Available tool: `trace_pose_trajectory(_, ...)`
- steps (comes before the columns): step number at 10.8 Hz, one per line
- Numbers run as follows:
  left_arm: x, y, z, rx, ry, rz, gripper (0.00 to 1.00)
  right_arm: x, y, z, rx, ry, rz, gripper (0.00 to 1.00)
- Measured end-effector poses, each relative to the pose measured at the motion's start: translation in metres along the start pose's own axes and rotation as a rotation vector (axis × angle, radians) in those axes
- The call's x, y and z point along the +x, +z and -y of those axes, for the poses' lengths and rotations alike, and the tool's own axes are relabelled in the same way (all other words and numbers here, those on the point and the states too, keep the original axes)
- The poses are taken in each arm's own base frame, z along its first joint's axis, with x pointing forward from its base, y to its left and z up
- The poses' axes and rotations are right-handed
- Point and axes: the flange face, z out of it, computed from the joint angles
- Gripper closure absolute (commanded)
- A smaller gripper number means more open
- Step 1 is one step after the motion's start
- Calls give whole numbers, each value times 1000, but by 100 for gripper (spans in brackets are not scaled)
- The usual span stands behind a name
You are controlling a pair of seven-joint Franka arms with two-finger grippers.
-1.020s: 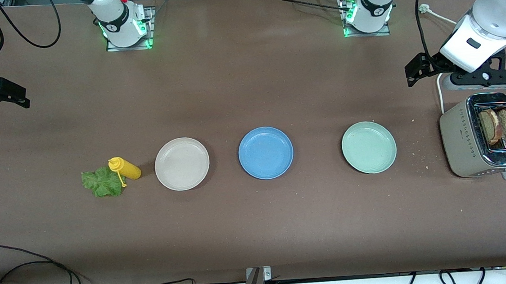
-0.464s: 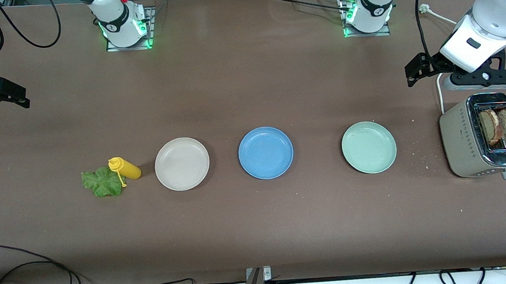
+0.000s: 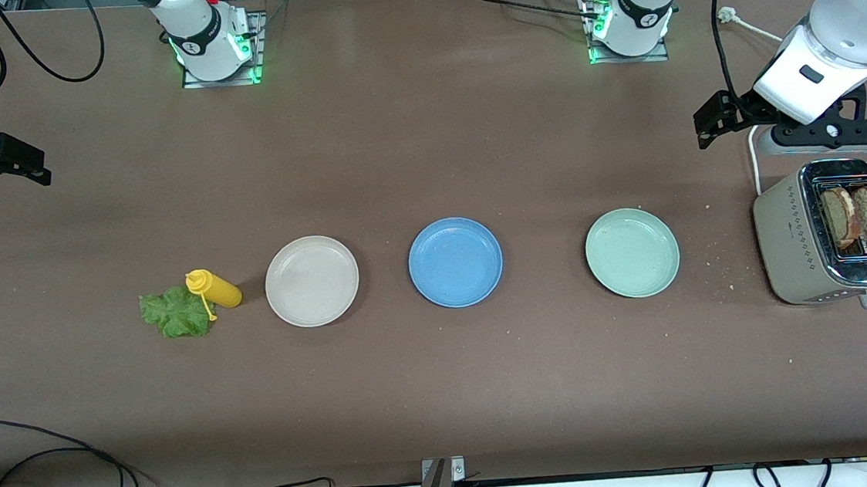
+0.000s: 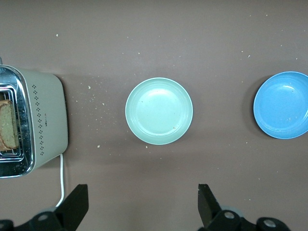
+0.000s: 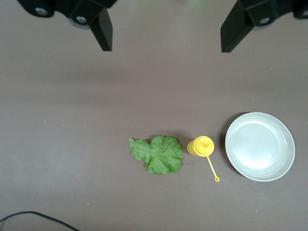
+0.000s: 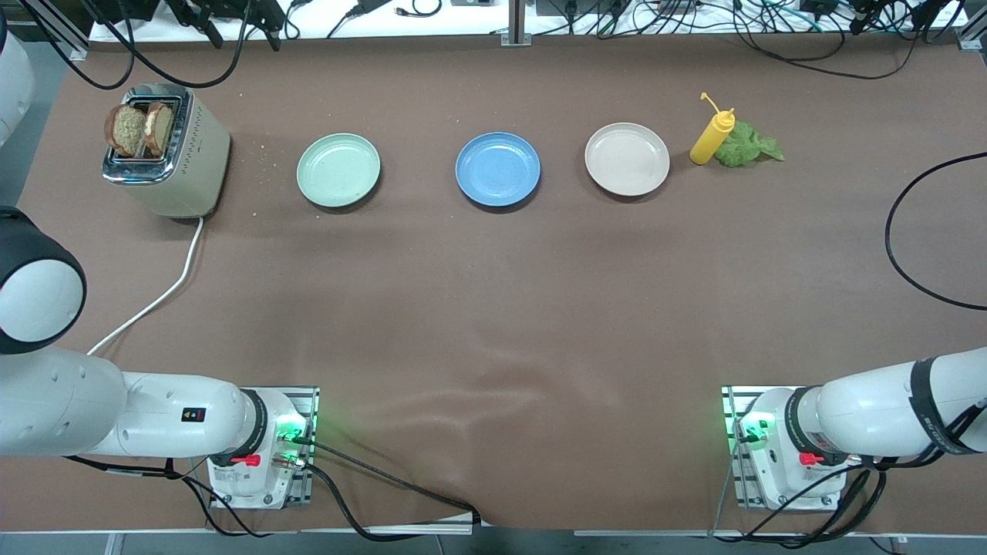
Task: Make sandwich in blue plate with both arms
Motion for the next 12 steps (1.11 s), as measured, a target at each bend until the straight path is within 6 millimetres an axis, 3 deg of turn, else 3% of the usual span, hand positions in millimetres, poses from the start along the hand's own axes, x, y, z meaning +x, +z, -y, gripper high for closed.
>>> trace_pose_trajectory(12, 2, -7, -3, -3, 5, -15, 0, 1, -6, 1, -2, -2, -18, 0)
